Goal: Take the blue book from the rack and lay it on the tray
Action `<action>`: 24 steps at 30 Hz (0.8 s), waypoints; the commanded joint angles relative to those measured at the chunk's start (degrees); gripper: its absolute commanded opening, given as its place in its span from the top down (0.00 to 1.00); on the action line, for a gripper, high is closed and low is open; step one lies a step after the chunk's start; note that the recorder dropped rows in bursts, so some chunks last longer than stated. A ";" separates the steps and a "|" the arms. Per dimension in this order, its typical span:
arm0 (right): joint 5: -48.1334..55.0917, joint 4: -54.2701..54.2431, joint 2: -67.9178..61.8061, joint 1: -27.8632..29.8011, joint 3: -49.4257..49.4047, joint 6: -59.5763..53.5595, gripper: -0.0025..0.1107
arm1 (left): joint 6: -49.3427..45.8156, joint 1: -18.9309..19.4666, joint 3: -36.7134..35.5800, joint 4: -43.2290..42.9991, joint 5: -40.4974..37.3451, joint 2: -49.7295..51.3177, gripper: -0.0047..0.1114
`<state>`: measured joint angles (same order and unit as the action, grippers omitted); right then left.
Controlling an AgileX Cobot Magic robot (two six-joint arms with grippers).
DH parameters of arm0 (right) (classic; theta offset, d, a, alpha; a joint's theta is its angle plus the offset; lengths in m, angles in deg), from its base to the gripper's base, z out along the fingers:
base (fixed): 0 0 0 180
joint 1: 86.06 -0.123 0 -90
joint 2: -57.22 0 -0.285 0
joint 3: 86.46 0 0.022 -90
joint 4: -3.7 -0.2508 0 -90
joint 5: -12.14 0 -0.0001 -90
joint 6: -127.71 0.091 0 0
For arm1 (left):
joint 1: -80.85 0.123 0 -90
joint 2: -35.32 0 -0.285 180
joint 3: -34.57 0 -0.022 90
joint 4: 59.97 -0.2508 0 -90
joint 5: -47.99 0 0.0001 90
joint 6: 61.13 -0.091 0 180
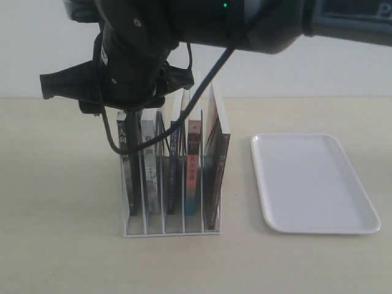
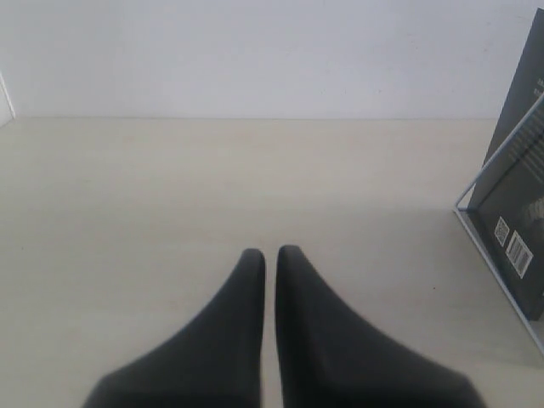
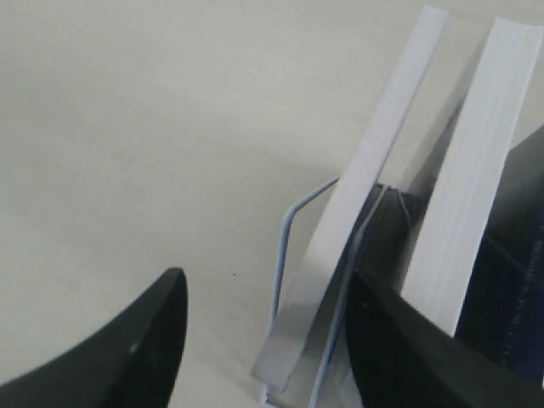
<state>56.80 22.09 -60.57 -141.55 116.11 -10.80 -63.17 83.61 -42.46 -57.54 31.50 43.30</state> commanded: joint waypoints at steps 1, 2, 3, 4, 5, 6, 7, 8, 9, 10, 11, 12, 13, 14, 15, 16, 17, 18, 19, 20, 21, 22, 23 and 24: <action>0.06 0.63 -0.94 0.95 0.17 1.52 0.50 | 0.13 0.01 -0.18 -0.07 0.23 -0.20 0.92; -0.03 0.49 -1.31 0.93 0.17 1.63 0.50 | 0.13 0.01 -0.18 -0.07 0.23 -0.20 0.92; -0.06 0.49 -1.57 0.96 0.17 1.63 0.50 | 0.13 0.01 -0.18 -0.07 0.23 -0.20 0.92; -0.06 0.49 -1.68 1.08 0.17 1.74 0.50 | 0.13 0.01 -0.18 -0.07 0.23 -0.20 0.92; -0.28 0.38 -2.10 1.08 0.17 1.88 0.51 | 0.13 0.01 -0.18 -0.07 0.23 -0.20 0.92; -0.28 0.34 -2.24 1.08 0.17 2.03 0.51 | 0.13 0.01 -0.18 -0.07 0.23 -0.20 0.92; -0.15 0.34 -2.52 1.08 0.17 2.03 0.51 | 0.13 0.01 -0.18 -0.07 0.23 -0.20 0.92; 0.12 0.17 -2.63 1.18 0.17 2.03 0.51 | 0.13 0.01 -0.18 -0.07 0.23 -0.20 0.92; 0.09 0.33 -2.76 1.18 0.17 2.03 0.52 | 0.13 0.01 -0.18 -0.07 0.23 -0.20 0.92; 0.09 0.33 -2.76 1.18 0.17 2.03 0.54 | 0.13 0.01 -0.18 -0.07 0.23 -0.20 0.92; 0.09 0.33 -2.76 1.18 0.17 2.03 0.59 | 0.13 0.01 -0.18 -0.07 0.23 -0.20 0.92; 0.09 0.33 -2.76 1.18 0.17 2.03 0.63 | 0.13 0.01 -0.18 -0.07 0.23 -0.20 0.92; 0.09 0.33 -2.76 1.18 0.17 2.03 0.67 | 0.13 0.01 -0.18 -0.07 0.23 -0.20 0.92; 0.09 0.43 -2.76 1.18 0.17 1.90 0.74 | 0.13 0.01 -0.18 -0.07 0.23 -0.20 0.92; 0.09 0.43 -2.76 1.18 0.17 1.54 0.77 | 0.13 0.01 -0.18 -0.07 0.23 -0.20 0.92; 0.09 0.59 -2.76 1.18 0.17 1.30 0.82 | 0.13 0.01 -0.18 -0.07 0.23 -0.20 0.92; 0.09 0.82 -2.76 1.18 0.17 1.30 0.87 | 0.13 0.01 -0.18 -0.07 0.23 -0.20 0.92; 0.09 1.29 -2.76 1.18 0.17 1.30 0.92 | 0.13 0.01 -0.18 -0.07 0.23 -0.20 0.92; 0.09 1.83 -2.76 1.18 0.17 1.30 0.96 | 0.13 0.01 -0.18 -0.07 0.23 -0.20 0.92; 0.24 2.25 -2.63 1.18 0.17 1.53 0.98 | 0.13 0.01 -0.18 -0.07 0.23 -0.20 0.92; 0.36 2.74 -2.63 1.18 0.30 1.53 0.98 | 0.13 0.01 -0.18 -0.07 0.23 -0.20 0.92; 0.54 2.97 -2.52 1.18 0.39 1.53 0.98 | 0.13 0.01 -0.18 -0.07 0.23 -0.20 0.92; 0.63 2.97 -2.52 1.18 0.56 1.53 0.98 | 0.13 0.01 -0.18 -0.07 0.23 -0.20 0.92; 0.95 2.97 -2.52 1.18 0.89 1.63 0.98 | 0.13 0.01 -0.18 -0.07 0.23 -0.20 0.92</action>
<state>57.14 24.18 -63.21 -140.85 116.27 -8.89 -63.17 83.61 -42.46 -57.54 31.50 43.30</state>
